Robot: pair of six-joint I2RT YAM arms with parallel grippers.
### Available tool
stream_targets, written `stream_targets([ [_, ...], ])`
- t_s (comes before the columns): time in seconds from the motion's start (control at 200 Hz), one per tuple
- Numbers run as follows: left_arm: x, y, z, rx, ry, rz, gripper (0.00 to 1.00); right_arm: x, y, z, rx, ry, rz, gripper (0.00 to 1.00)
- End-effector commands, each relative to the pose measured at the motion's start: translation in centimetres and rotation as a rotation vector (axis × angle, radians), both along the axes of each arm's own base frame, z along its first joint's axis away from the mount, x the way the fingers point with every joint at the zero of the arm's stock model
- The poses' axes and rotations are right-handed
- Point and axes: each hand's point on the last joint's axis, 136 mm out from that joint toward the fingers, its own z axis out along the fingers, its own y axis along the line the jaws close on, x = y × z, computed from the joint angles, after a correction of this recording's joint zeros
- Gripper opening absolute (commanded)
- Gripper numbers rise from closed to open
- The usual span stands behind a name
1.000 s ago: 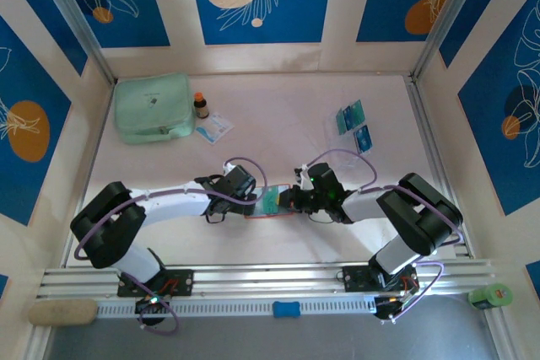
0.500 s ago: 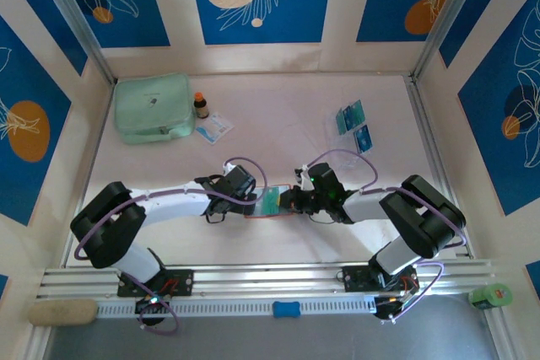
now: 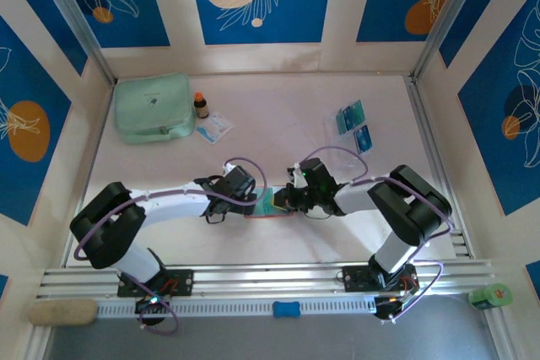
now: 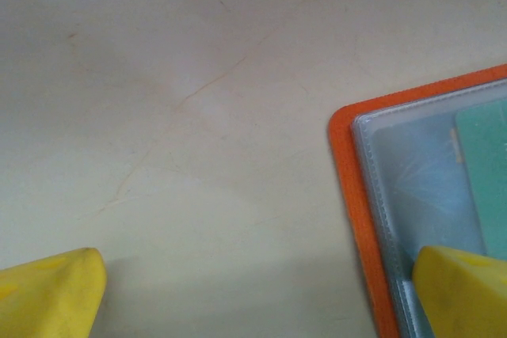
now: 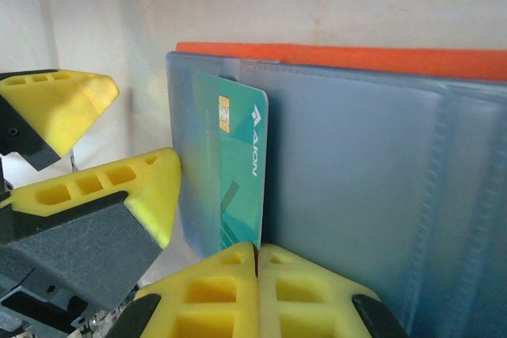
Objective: Put the credit cards into the card holder
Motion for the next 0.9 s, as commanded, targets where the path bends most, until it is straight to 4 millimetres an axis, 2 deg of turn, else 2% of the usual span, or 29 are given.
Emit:
stream_targets([
  [0.0, -1.1, 1.2, -0.8, 0.047, 0.028, 0.002, 1.0, -1.6, 0.6, -1.0, -0.041, 0.065, 0.075, 0.01],
  [0.17, -0.7, 1.2, 0.1, -0.003, 0.008, 0.037, 1.0, -1.2, 0.6, 1.0, -0.077, 0.029, 0.121, 0.31],
  [0.245, -0.5, 1.5, 0.7, -0.031, -0.009, 0.062, 1.0, -0.8, 0.1, 2.1, -0.11, -0.007, 0.126, 0.37],
  [0.36, -0.3, 2.5, 1.5, -0.051, -0.04, 0.097, 1.0, -0.1, -0.5, 3.2, -0.161, -0.045, 0.132, 0.38],
  [0.47, -0.3, 3.6, 1.9, -0.034, -0.053, 0.119, 1.0, 0.6, -0.6, 3.4, -0.211, -0.055, 0.142, 0.35],
  [0.605, -0.4, 4.6, 1.8, -0.014, -0.051, 0.132, 1.0, 1.4, -0.3, 3.3, -0.272, -0.078, 0.155, 0.25],
  [0.815, -0.8, 5.6, 0.3, 0.026, -0.014, 0.152, 1.0, 1.7, 0.1, 2.6, -0.368, -0.105, 0.186, 0.02],
  [0.895, -1.1, 5.9, -0.4, 0.043, 0.005, 0.16, 1.0, 1.5, 0.6, 2.3, -0.389, -0.109, 0.202, 0.0],
])
